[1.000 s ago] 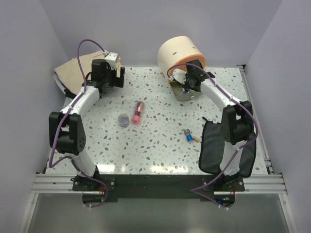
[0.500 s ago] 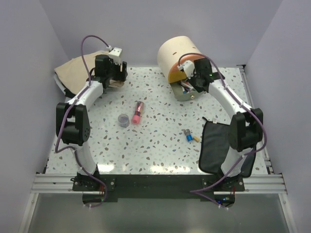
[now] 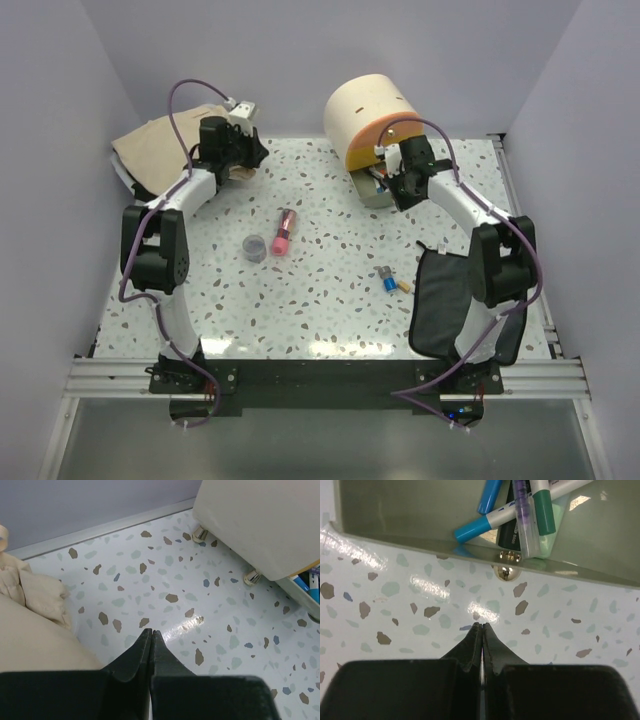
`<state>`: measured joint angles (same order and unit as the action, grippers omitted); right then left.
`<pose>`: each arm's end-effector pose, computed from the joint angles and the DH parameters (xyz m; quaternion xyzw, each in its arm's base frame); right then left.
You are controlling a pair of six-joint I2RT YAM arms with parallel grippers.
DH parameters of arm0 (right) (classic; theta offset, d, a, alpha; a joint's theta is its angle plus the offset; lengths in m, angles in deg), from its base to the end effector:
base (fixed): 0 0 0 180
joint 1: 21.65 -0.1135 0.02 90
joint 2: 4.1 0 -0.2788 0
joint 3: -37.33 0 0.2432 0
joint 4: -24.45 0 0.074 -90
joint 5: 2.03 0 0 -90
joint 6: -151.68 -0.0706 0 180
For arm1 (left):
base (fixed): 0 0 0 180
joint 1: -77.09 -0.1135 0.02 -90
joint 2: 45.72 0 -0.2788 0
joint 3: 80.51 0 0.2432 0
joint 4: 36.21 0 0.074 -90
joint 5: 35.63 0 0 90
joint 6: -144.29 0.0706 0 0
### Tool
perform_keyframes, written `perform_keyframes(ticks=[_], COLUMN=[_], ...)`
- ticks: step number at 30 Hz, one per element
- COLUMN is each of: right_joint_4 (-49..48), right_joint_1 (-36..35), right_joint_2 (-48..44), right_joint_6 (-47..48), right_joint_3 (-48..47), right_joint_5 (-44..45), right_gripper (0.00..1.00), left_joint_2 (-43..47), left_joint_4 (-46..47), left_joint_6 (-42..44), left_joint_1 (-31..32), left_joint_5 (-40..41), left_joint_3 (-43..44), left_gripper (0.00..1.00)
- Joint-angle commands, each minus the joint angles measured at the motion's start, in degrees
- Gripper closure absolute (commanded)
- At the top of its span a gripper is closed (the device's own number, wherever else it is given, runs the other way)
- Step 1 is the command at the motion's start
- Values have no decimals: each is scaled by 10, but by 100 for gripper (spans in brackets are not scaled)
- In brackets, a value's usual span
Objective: Sort the stationery into containers
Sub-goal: Close the drawer in the storage box.
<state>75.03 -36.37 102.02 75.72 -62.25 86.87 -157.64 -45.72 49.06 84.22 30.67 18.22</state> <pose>0.4035 0.1074 0.2322 -0.2408 0.9283 0.0109 0.2829 0.4815 -0.0888 0.2631 0.1273 0.8127 -0.2283 0.5208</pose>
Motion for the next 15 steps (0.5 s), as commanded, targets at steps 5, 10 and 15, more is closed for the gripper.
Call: perform_keyframes(ticks=[5,10,15], right_joint_4=[-86,-133,-205], right_joint_1=[0,0,0], right_joint_2=[38,28,14], right_joint_6=[-32,-38,-56], right_joint_3=[-41,-37,-10], right_joint_5=[-8,-13,-22], right_gripper=[100,100,100], left_joint_2=[32,28,21], left_joint_4=[2,0,-1], left_joint_6=[9,12,13], left_joint_1=[1,7,15], left_joint_5=[22,23,23], left_joint_3=[-21,-19,-13], left_gripper=[100,100,100])
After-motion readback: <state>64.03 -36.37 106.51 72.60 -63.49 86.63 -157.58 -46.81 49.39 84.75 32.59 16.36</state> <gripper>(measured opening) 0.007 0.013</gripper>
